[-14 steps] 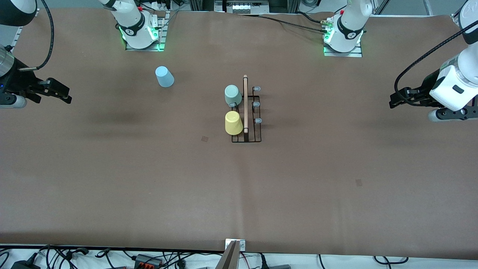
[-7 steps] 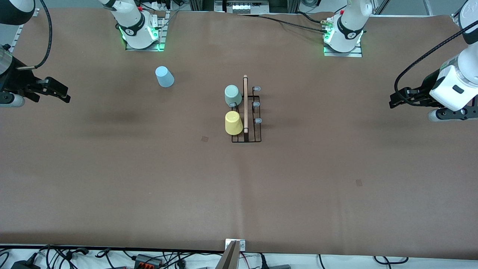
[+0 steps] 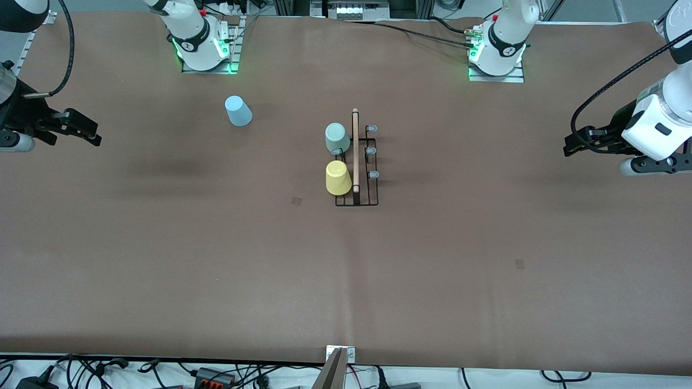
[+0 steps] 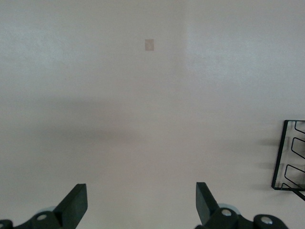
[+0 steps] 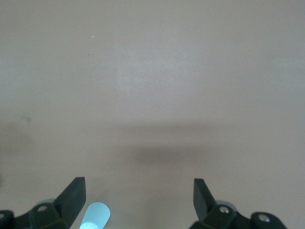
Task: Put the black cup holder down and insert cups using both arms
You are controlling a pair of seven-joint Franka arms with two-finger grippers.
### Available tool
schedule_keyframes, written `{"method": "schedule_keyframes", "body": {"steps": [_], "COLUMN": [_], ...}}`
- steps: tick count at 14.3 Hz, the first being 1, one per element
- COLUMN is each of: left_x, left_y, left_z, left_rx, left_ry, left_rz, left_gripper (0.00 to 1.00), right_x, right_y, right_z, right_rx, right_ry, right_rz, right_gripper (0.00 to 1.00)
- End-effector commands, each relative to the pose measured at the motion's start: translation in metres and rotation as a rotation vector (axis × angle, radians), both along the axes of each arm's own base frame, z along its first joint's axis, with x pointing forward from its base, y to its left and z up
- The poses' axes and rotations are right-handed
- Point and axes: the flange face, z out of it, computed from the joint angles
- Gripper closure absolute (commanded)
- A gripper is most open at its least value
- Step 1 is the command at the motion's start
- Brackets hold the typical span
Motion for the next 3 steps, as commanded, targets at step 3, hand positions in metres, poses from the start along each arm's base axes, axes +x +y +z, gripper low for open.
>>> {"method": "schedule_keyframes", "body": {"steps": [3], "left_x": [-0.0025], "left_y": [0.0002], "left_z": [0.0083], "left_rx": [-0.014], "left_ry": [0.0], "left_rz": [-0.018], "left_gripper": [0.0], "right_x": [-0.006], "right_y": [-0.0011], "right_z": [0.0051], "right_rx": [-0.001], "right_ry": [-0.001], "right_rz": [0.0], "right_gripper": [0.0]}}
